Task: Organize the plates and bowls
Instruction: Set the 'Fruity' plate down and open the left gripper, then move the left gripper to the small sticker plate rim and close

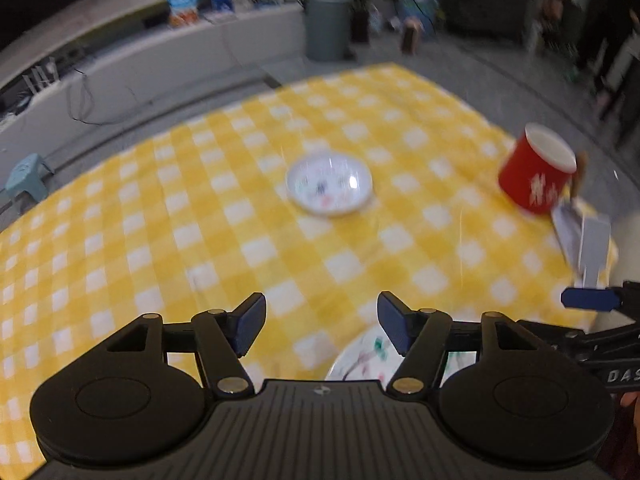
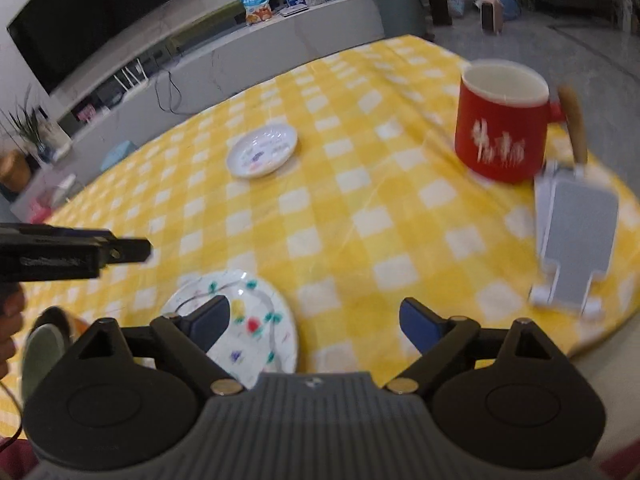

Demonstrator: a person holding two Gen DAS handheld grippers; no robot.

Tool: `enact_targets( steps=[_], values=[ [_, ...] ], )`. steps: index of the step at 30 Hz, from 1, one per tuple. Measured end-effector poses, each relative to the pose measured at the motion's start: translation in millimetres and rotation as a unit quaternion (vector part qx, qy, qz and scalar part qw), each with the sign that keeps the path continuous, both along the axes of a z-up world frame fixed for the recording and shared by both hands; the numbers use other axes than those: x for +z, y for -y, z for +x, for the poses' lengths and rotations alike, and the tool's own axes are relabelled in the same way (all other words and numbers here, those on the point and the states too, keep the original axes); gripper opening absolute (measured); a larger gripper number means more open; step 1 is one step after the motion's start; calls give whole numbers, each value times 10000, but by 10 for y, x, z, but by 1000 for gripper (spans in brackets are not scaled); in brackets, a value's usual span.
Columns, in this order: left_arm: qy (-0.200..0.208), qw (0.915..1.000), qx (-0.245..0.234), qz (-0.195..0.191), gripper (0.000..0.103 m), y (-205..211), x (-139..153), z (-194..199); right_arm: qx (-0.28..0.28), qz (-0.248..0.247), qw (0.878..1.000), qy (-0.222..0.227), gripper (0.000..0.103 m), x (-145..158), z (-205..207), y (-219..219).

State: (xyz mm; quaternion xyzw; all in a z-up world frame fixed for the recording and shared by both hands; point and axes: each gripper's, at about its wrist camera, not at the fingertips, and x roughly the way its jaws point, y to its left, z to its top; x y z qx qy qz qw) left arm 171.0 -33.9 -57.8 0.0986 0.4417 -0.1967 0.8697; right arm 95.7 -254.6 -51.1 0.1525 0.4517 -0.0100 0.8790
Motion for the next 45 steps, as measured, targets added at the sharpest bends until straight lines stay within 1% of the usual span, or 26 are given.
enact_targets(
  steps=[3, 5, 8, 10, 11, 13, 15, 16, 18, 21, 22, 25, 26, 28, 29, 32, 34, 36, 37, 38, 42, 44, 45],
  values=[
    [276, 9995, 149, 61, 75, 88, 63, 17, 61, -214, 9996, 152, 92, 101, 172, 35],
    [447, 9988, 215, 47, 75, 99, 86, 24, 7, -294, 9994, 208, 92, 132, 324, 47],
    [509, 9977, 446, 104, 75, 94, 99, 89, -100, -51, 9998, 158, 93, 116, 598, 105],
    [486, 9956, 807, 15, 75, 70, 114, 181, -340, -1, 9993, 167, 93, 122, 782, 139],
    [439, 9936, 1039, -90, 75, 52, 106, 224, -418, -14, 9989, 204, 93, 126, 886, 148],
    [185, 9880, 1503, -302, 75, 10, 83, 330, -496, -45, 9984, 279, 93, 121, 1111, 156],
    [-42, 9823, 1788, -555, 75, -57, 57, 419, -428, 177, 9982, 370, 93, 77, 1293, 168],
    [-95, 9795, 1892, -678, 75, -86, 48, 460, -390, 305, 9979, 415, 93, 51, 1357, 176],
    [-76, 9740, 2094, -866, 75, -134, 27, 547, -294, 454, 9974, 480, 89, -20, 1471, 182],
    [-50, 9644, 2482, -911, 74, -159, -85, 698, -189, 544, 9967, 564, 87, -168, 1570, 190],
    [-134, 9634, 2527, -887, 70, -154, -139, 766, -217, 636, 9960, 581, 85, -230, 1583, 211],
    [-467, 9650, 2405, -933, 69, -138, -288, 939, -190, 886, 9943, 557, 76, -393, 1675, 259],
    [-535, 9649, 2362, -1016, 69, -138, -317, 972, -214, 916, 9940, 552, 77, -436, 1700, 262],
    [-461, 9651, 2231, -1288, 69, -141, -334, 1010, -280, 988, 9932, 548, 73, -503, 1760, 263],
    [-416, 9655, 2214, -1306, 69, -118, -341, 1022, -275, 998, 9932, 535, 69, -529, 1799, 254],
    [-375, 9701, 2095, -1169, 68, -36, -378, 1108, -186, 950, 9940, 507, 60, -582, 1890, 204],
    [-422, 9744, 1945, -1048, 68, 51, -432, 1175, -100, 922, 9944, 514, 56, -607, 1923, 172],
    [-509, 9785, 1772, -924, 63, 149, -495, 1237, -51, 912, 9946, 502, 52, -639, 1945, 150],
    [-501, 9789, 1761, -914, 62, 160, -513, 1248, -33, 890, 9949, 480, 47, -656, 1956, 139],
    [-485, 9781, 1813, -905, 61, 166, -532, 1268, -29, 876, 9951, 456, 47, -673, 1966, 131],
    [-550, 9733, 2026, -925, 50, 169, -629, 1347, -7, 904, 9951, 396, 45, -739, 1978, 122],
    [-601, 9711, 2095, -970, 47, 166, -673, 1385, 38, 872, 9954, 402, 38, -756, 1983, 98],
    [-596, 9703, 2131, -977, 45, 162, -694, 1393, 70, 852, 9955, 419, 38, -766, 1988, 87]
  ],
)
